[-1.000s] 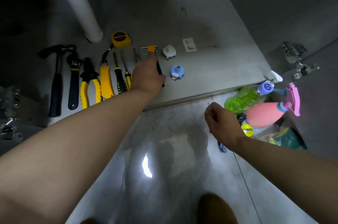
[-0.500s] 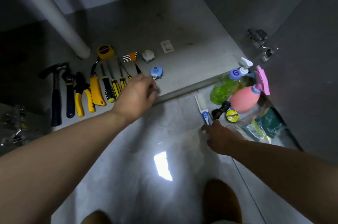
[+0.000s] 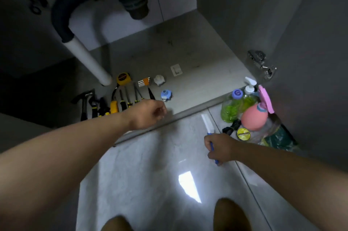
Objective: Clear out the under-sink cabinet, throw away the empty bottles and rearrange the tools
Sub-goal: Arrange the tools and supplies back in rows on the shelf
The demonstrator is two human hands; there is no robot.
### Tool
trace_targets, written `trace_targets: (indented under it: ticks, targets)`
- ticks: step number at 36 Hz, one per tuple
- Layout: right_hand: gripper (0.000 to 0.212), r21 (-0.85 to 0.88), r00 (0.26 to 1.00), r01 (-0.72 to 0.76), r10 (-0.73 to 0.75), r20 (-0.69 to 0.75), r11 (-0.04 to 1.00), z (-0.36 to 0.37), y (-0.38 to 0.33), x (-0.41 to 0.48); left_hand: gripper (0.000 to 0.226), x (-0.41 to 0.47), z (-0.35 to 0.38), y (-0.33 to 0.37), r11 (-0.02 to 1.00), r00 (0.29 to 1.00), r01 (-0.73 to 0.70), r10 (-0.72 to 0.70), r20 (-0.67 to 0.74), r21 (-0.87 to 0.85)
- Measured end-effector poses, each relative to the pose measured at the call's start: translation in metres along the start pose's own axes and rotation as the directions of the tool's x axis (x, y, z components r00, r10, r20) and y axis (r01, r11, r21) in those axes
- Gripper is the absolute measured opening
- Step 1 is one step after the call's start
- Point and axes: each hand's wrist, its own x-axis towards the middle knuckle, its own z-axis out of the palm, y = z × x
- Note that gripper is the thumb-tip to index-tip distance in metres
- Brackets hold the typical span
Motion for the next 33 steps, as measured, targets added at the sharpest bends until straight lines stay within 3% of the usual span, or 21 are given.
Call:
trace_targets:
  ticks: [2, 4, 9, 14, 21, 28, 31, 33]
  targets:
    - [0.02, 0.115, 0.999, 0.048, -0.047, -0.012, 0.992, -0.012, -0.01, -0.015, 0.017, -0.005, -0.014, -0.001, 0.997, 0.998, 0.045, -0.047, 0.044, 0.064]
    - [0.02, 0.119, 0.994, 0.11, -0.106, -0.035, 0.987, -0.025, -0.02, -0.025, 0.02, -0.006, -0.023, -0.004, 0.992, 0.996, 0.075, -0.079, 0.03, 0.103]
    - [0.02, -0.063, 0.949, 0.2, -0.21, -0.234, 0.978, -0.054, -0.056, -0.022, 0.028, 0.005, -0.018, -0.017, 0.983, 0.99, 0.138, -0.137, -0.012, 0.119]
    - [0.007, -0.372, 0.883, 0.075, -0.235, -0.407, 0.925, -0.068, -0.092, 0.016, 0.055, 0.022, 0.003, -0.035, 0.981, 0.984, 0.174, -0.171, -0.043, 0.091]
    - [0.018, -0.62, 0.923, -0.11, -0.151, -0.353, 0.777, -0.068, -0.127, 0.077, 0.054, 0.037, 0.02, -0.061, 0.982, 0.99, 0.114, -0.099, -0.102, 0.15]
    - [0.036, -0.71, 0.918, -0.278, -0.038, -0.394, 0.646, -0.047, -0.138, 0.104, 0.066, 0.037, 0.041, -0.08, 0.989, 0.99, 0.082, -0.067, -0.123, 0.125]
    - [0.042, -0.698, 0.901, -0.292, -0.057, -0.43, 0.654, -0.04, -0.135, 0.104, 0.06, 0.039, 0.048, -0.08, 0.988, 0.977, 0.084, -0.056, -0.204, 0.132]
    - [0.058, -0.673, 0.883, -0.29, -0.081, -0.462, 0.68, -0.038, -0.132, 0.103, 0.059, 0.041, 0.051, -0.08, 0.987, 0.971, 0.084, -0.051, -0.233, 0.137]
